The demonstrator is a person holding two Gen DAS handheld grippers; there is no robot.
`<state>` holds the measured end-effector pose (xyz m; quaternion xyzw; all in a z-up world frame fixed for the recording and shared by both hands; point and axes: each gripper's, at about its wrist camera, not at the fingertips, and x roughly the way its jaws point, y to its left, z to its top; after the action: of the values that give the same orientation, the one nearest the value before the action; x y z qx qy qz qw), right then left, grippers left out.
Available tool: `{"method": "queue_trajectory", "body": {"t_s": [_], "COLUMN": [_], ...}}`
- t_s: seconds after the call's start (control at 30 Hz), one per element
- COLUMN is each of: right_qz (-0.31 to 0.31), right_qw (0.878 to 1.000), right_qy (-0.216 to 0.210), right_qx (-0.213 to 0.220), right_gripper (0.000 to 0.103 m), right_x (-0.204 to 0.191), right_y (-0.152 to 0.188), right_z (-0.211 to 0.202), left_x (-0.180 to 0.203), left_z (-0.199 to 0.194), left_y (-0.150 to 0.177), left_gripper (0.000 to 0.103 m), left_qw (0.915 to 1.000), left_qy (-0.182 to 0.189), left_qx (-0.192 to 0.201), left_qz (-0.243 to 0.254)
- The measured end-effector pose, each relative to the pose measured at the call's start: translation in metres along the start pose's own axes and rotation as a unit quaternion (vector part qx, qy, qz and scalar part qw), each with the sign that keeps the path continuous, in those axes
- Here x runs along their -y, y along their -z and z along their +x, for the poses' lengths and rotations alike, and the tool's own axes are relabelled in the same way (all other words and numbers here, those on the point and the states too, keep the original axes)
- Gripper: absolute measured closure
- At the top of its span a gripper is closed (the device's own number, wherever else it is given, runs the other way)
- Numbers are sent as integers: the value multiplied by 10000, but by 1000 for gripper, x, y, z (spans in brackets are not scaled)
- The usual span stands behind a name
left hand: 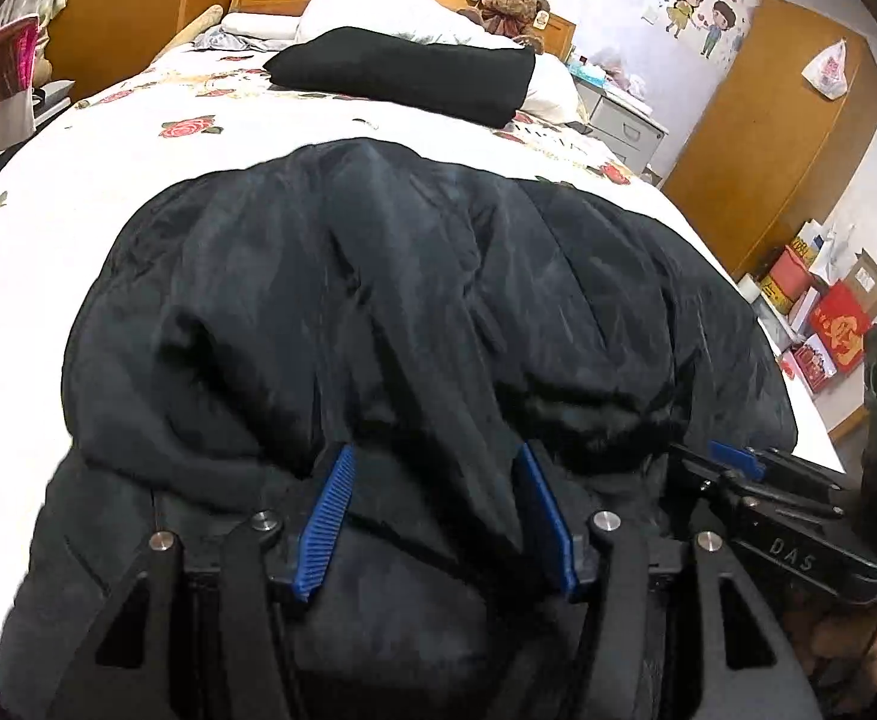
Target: Fold large clothes
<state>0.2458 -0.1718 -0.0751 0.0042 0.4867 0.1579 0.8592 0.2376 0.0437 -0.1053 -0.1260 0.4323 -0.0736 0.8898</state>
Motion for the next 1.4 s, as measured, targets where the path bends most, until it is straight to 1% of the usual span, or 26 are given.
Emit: {"method": "queue_trajectory", "body": {"t_s": [0.07, 0.13, 0.23, 0.3, 0.37, 0.5, 0.57, 0.67, 0.73, 0.8, 0.9, 0.97, 1.03, 1.1, 1.23, 1.27, 1.4], "right_qz": [98, 167, 166, 134, 168, 401, 474, 477, 402, 404, 442, 527, 642, 637, 665, 637, 537], "right_qw": [9998, 9997, 9992, 9991, 9988, 9973, 9961, 9954, 9969, 9978, 9986, 9983, 9979, 9979, 9964, 9954, 9920], "right_qy": [-31, -67, -23, 5, -57, -260, -306, -175, -36, -28, 52, 105, 66, 62, -19, -27, -48], "right_qx": [-145, -193, -350, -390, -451, -562, -674, -809, -672, -528, -280, -227, -106, 77, 518, 714, 1142], "right_gripper": [71, 71, 71, 71, 71, 65, 62, 61, 61, 61, 61, 61, 61, 61, 61, 61, 60], "right_x": [7, 11, 13, 11, 13, 20, 23, 18, 10, 5, 5, 7, 10, 12, 13, 11, 0], "right_y": [4, 4, 0, -1, -3, 3, 6, 5, 2, 4, 10, 16, 23, 31, 42, 48, 66], "right_z": [14, 19, 30, 28, 23, 8, 4, -8, -27, -44, -70, -81, -100, -121, -172, -192, -245], "left_x": [-3, -7, -8, -6, -2, -6, -6, -3, 0, 4, 6, 6, 5, 8, 17, 21, 29], "left_z": [7, 13, 21, 20, 14, -2, -7, -17, -25, -38, -53, -63, -80, -97, -154, -169, -226], "left_y": [8, 7, 5, 3, 4, 11, 12, 10, 0, -1, -1, 1, 6, 6, 15, 17, 29], "left_gripper": [44, 42, 42, 42, 41, 35, 35, 35, 35, 35, 36, 36, 36, 36, 36, 36, 36], "left_qw": [9998, 9996, 9993, 9992, 9989, 9977, 9971, 9962, 9967, 9973, 9976, 9976, 9981, 9990, 9999, 9997, 9968], "left_qy": [-33, -7, -88, -165, -232, -159, -189, -256, -263, -308, -368, -404, -338, -259, -28, 6, 90], "left_qx": [-149, -217, -337, -355, -414, -633, -709, -807, -745, -653, -576, -549, -483, -313, 122, 245, 716], "left_qz": [-95, -153, -121, -71, -40, -190, -199, -184, -178, -122, -54, -85, -168, -172, -61, 13, 341]}}
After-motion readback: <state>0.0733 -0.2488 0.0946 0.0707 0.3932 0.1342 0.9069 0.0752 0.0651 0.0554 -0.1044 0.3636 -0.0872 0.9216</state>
